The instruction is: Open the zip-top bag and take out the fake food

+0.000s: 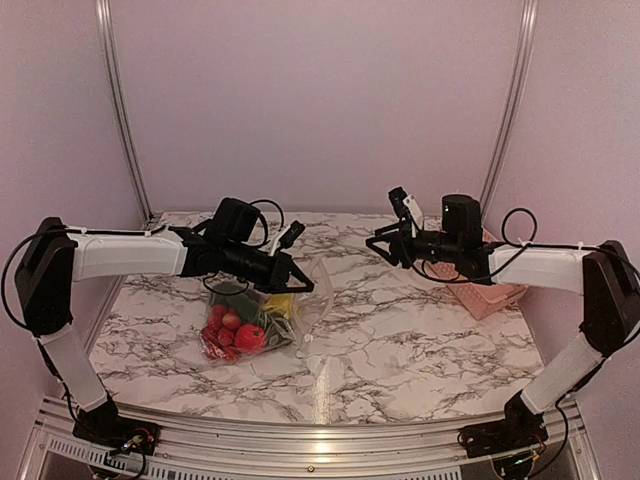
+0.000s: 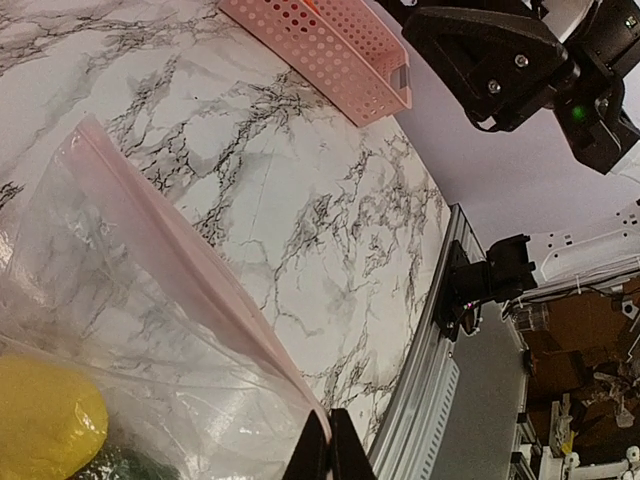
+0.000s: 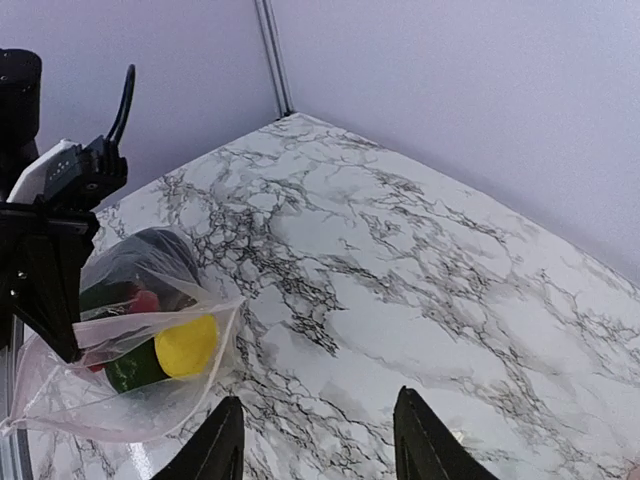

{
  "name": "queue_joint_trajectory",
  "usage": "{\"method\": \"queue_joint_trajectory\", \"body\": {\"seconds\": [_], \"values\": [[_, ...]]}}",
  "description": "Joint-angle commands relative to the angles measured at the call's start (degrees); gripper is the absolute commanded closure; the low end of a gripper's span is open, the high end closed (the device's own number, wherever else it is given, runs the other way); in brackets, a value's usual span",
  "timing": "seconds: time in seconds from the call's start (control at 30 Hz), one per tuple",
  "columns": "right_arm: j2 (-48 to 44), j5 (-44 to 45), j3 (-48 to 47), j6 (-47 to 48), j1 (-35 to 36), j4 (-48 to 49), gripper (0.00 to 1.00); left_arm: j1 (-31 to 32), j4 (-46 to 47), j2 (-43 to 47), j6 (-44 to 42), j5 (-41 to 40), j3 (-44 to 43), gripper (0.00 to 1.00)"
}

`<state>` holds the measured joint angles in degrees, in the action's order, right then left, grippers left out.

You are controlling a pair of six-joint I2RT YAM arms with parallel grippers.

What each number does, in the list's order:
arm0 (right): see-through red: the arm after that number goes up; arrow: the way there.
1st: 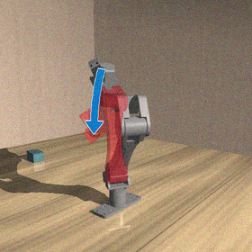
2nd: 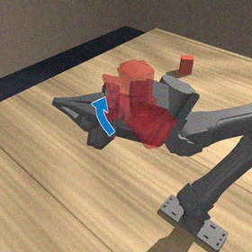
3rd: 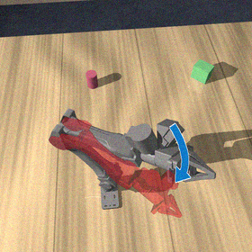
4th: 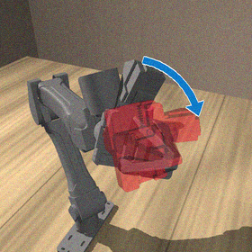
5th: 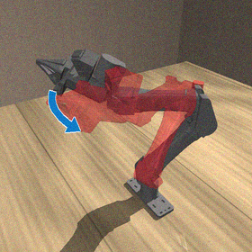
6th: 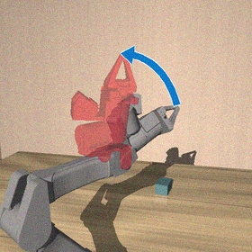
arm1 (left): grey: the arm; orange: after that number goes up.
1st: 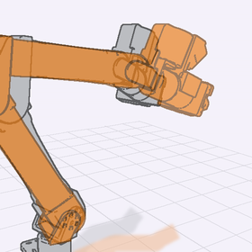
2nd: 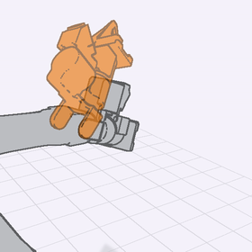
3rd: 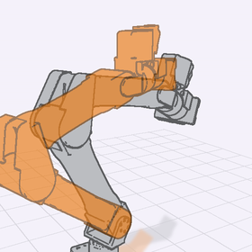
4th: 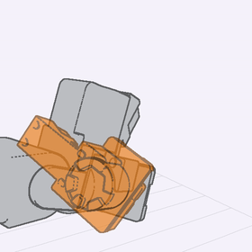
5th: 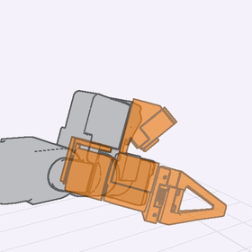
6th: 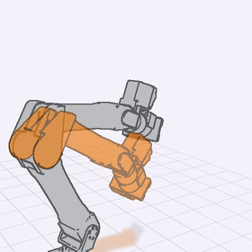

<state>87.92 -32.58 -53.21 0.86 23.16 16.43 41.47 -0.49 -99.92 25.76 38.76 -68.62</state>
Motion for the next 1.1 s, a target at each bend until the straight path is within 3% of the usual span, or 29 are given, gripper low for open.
{"method": "queue_joint_trajectory", "body": {"seconds": [0.0, 0.1, 0.27, 0.7, 0.83, 0.97, 1.07], "values": [[-1.61, -4.19, 2.21, 1.7, 6.51, 5.24, 0.6, 0.97, -4.15, 3.08, -2.8, 0.57, 0.64, 1.0], [-0.83, -4.25, 4.25, 0.61, 10.66, 8.23, 0.69, 1.34, -4.86, 4.06, -3.14, -0.01, 0.81, 1.0], [3.69, -3.28, 3.49, 1.25, 16.6, 9.57, 0.73, 1.82, -6.57, 4.67, -4.16, -0.6, 0.05, 1.0], [18.38, -2.05, -3.27, 3.78, 20.66, 11.73, 0.72, 2.34, -9.29, 6.07, -5.62, -3.17, -0.31, 0.99], [21.24, -1.93, -4.95, 3.79, 21.65, 12.04, 0.64, 2.12, -9.65, 7.14, -4.96, -4.08, 0.08, 0.84], [23.38, -2.27, -6.47, 4.12, 22.0, 11.74, 0.54, -0.71, -5.95, 10.52, -0.11, -4.47, 3.24, 0.62], [24.02, -1.85, -6.73, 4.59, 21.97, 12.1, 0.44, -4.18, -2.02, 15.09, 4.11, -5.75, 8.06, 0.57]]}}
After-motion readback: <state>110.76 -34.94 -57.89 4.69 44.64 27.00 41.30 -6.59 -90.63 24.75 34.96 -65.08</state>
